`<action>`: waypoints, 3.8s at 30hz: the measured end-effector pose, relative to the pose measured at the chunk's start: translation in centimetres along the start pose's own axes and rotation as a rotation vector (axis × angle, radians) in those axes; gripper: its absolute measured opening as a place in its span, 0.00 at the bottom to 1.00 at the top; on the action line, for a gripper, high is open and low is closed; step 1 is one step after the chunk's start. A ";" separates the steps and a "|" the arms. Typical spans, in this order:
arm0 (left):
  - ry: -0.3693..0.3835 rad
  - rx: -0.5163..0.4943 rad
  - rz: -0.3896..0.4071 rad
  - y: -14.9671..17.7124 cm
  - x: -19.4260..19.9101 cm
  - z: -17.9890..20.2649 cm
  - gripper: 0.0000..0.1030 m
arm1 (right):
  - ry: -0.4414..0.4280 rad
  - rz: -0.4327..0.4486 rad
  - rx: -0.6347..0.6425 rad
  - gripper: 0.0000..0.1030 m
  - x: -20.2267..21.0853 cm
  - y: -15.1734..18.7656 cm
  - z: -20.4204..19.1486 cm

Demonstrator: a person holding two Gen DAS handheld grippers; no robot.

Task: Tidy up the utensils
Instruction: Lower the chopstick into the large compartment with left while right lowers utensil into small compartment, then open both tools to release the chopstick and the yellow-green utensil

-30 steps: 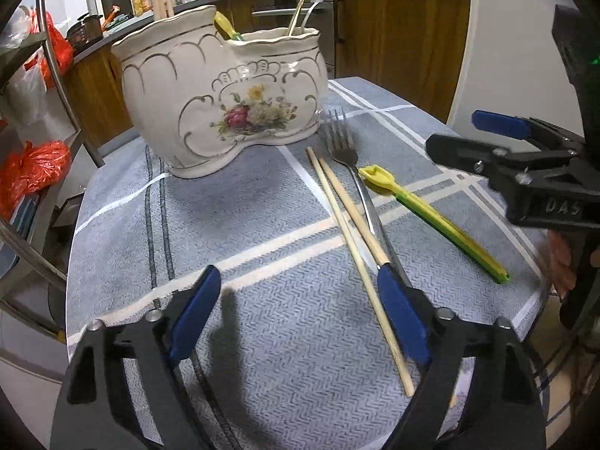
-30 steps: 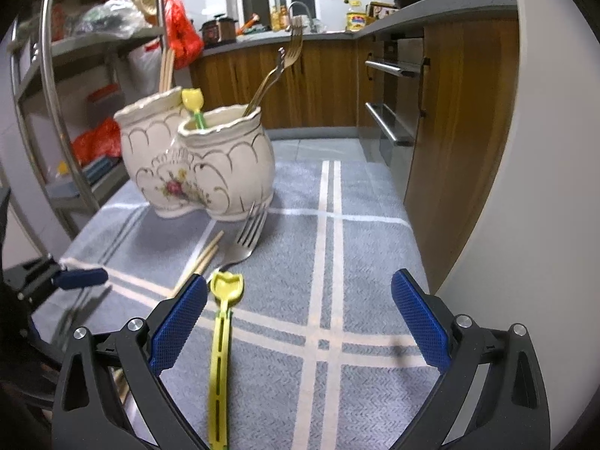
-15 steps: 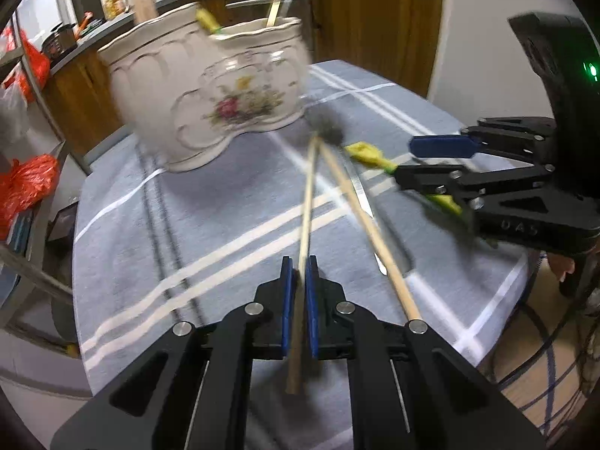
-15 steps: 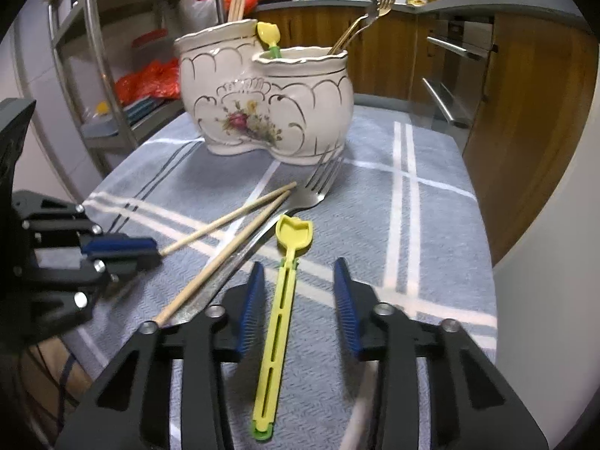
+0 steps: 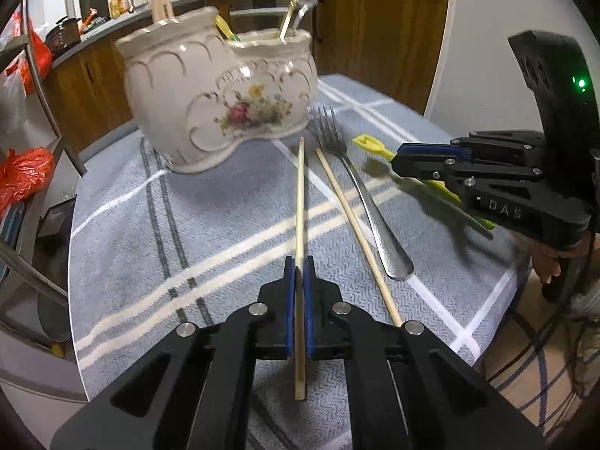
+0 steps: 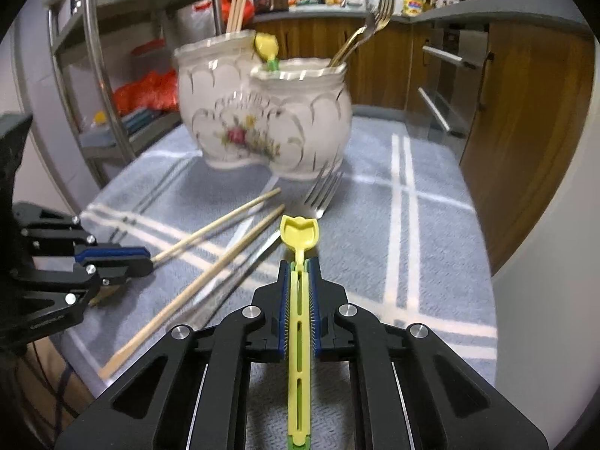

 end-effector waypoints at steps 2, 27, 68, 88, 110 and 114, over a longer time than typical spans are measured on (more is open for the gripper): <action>0.010 0.004 0.045 0.0 1.2 -0.4 0.04 | -0.009 0.055 -0.013 0.10 1.0 -0.7 0.1; 0.047 0.082 0.625 -5.8 12.0 -5.6 0.04 | -0.105 0.444 -0.146 0.10 7.8 -9.7 0.7; 0.072 0.186 0.694 -14.4 6.2 -11.7 0.04 | -0.022 0.554 -0.151 0.10 -1.4 -19.9 1.0; 0.055 0.148 0.672 -13.7 5.4 -11.7 0.04 | 0.013 0.404 -0.120 0.10 -1.3 -15.8 0.3; 0.046 0.129 0.689 -13.5 5.8 -11.1 0.07 | -0.011 0.351 -0.132 0.24 -2.1 -15.3 0.4; 0.056 0.143 0.689 -13.6 5.9 -11.3 0.08 | -0.024 0.373 -0.141 0.33 -0.8 -15.6 0.3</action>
Point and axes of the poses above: each gripper's, at about its wrist camera, not at the fingertips, and x roughly against the way its jaws point, z to its right, y to its underside, the point moved 9 cm from there along -x, roughly the way its jaws point, and after that the axes turned 10 degrees about -z, right-handed, at the moved point
